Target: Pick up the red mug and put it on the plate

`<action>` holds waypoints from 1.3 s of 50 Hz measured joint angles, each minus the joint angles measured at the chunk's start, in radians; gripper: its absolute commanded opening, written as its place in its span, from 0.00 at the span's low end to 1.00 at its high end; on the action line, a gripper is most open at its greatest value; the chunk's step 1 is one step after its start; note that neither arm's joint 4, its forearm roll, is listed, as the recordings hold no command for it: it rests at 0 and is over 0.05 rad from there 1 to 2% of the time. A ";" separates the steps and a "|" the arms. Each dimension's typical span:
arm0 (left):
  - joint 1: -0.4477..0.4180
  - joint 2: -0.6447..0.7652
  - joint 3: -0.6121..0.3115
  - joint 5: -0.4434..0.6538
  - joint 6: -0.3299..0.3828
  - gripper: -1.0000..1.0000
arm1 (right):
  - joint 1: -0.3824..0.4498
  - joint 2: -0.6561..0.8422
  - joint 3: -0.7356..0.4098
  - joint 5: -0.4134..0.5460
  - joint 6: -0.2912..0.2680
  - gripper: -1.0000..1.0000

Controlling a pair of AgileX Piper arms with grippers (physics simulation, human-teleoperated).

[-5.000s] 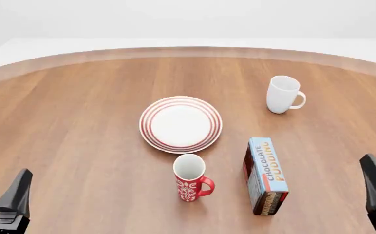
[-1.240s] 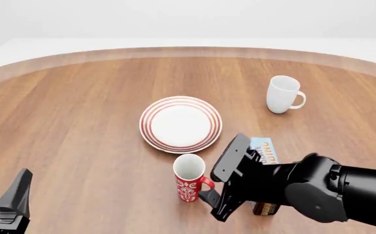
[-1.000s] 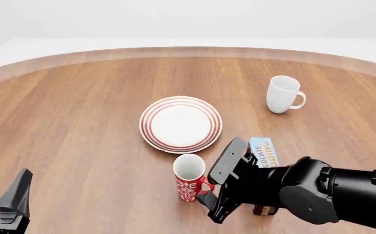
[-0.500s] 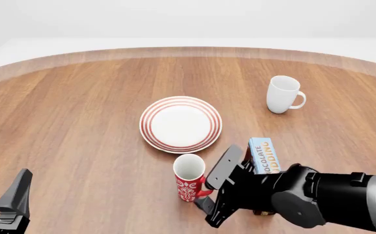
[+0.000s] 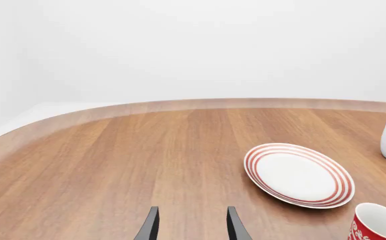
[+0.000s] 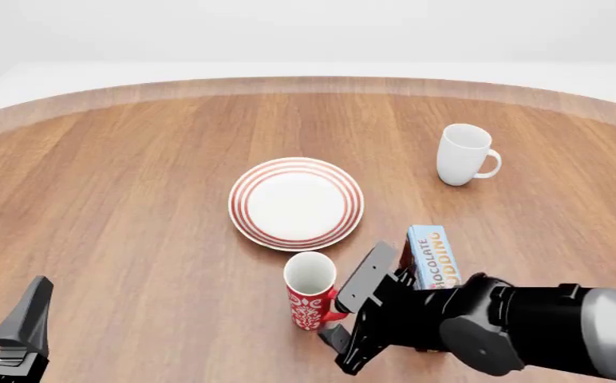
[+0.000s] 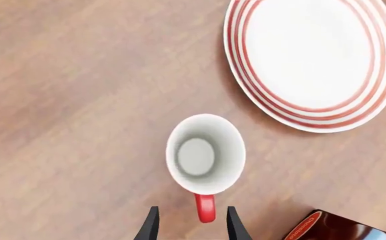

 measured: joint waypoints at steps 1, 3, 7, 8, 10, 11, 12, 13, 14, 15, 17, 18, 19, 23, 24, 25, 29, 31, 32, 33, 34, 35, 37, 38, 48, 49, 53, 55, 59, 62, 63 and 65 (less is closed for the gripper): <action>0.000 0.000 0.000 0.000 0.000 1.00 | -0.001 0.001 0.000 -0.001 0.000 1.00; 0.000 0.000 0.000 0.000 0.000 1.00 | -0.001 0.004 0.001 -0.004 0.001 1.00; 0.000 0.000 0.000 0.000 0.000 1.00 | -0.003 0.009 0.001 -0.010 0.003 1.00; 0.000 0.000 0.000 0.000 0.000 1.00 | -0.003 0.011 0.001 -0.011 0.003 1.00; 0.000 0.000 0.000 0.000 0.000 1.00 | -0.003 0.013 0.000 -0.013 0.003 1.00; 0.000 0.000 0.000 0.000 0.000 1.00 | -0.003 0.014 0.000 -0.014 0.003 1.00; 0.000 0.000 0.000 0.000 0.000 1.00 | -0.003 0.016 0.000 -0.015 0.003 1.00; 0.000 0.000 0.000 0.000 0.000 1.00 | -0.003 0.017 0.000 -0.016 0.003 1.00; 0.000 0.000 0.000 0.000 0.000 1.00 | -0.003 0.018 0.001 -0.017 0.003 1.00; 0.000 0.000 0.000 0.000 0.000 1.00 | -0.002 0.019 0.001 -0.018 0.003 1.00; 0.000 0.000 0.000 0.000 0.000 1.00 | -0.004 0.021 0.000 -0.021 0.002 0.00; 0.000 0.000 0.000 0.000 0.000 1.00 | -0.010 0.017 -0.003 -0.023 0.002 0.00; 0.000 0.000 0.000 0.000 0.000 1.00 | -0.013 0.015 -0.004 -0.024 0.002 0.00; 0.000 0.000 0.000 0.000 0.000 1.00 | -0.019 0.016 -0.003 -0.028 -0.005 0.00; 0.000 0.000 0.000 0.000 0.000 1.00 | -0.021 0.016 -0.002 -0.029 -0.006 0.00; 0.000 0.000 0.000 0.000 0.000 1.00 | -0.022 0.016 -0.002 -0.030 -0.008 0.00; 0.000 0.000 0.000 0.000 0.000 1.00 | -0.028 0.017 0.001 -0.034 -0.018 0.00; 0.000 0.000 0.000 0.000 0.000 1.00 | -0.031 0.017 0.003 -0.037 -0.022 0.00; 0.000 0.000 0.000 0.000 0.000 1.00 | -0.032 0.017 0.004 -0.038 -0.023 0.00; 0.000 0.000 0.000 0.000 0.000 1.00 | -0.033 0.016 0.005 -0.038 -0.025 0.00; 0.000 0.000 0.000 0.000 0.000 1.00 | -0.036 0.014 0.006 -0.039 -0.028 0.00; 0.000 0.000 0.000 0.000 0.000 1.00 | -0.040 0.012 0.007 -0.040 -0.031 0.00; 0.000 0.000 0.000 0.000 0.000 1.00 | -0.046 0.006 0.010 -0.040 -0.036 0.00; 0.000 0.000 0.000 0.000 0.000 1.00 | -0.049 0.002 0.011 -0.039 -0.039 0.00; 0.000 0.000 0.000 0.000 0.000 1.00 | -0.078 -0.088 0.017 -0.004 -0.071 0.00; 0.000 0.000 0.000 0.000 0.000 1.00 | -0.080 -0.098 0.017 0.001 -0.074 0.00; 0.000 0.000 0.000 0.000 0.000 1.00 | -0.089 -0.140 0.018 0.018 -0.085 0.00; 0.000 0.000 0.000 0.000 0.000 1.00 | -0.093 -0.159 0.017 0.028 -0.089 0.00; 0.000 0.000 0.000 0.000 0.000 1.00 | -0.098 -0.195 0.014 0.048 -0.096 0.00; 0.000 0.000 0.000 0.000 0.000 1.00 | -0.100 -0.218 0.009 0.063 -0.100 0.00; 0.000 0.000 0.000 0.000 0.000 1.00 | -0.101 -0.225 0.008 0.067 -0.101 0.00; 0.000 0.000 0.000 0.000 0.000 1.00 | -0.102 -0.237 0.005 0.073 -0.103 0.00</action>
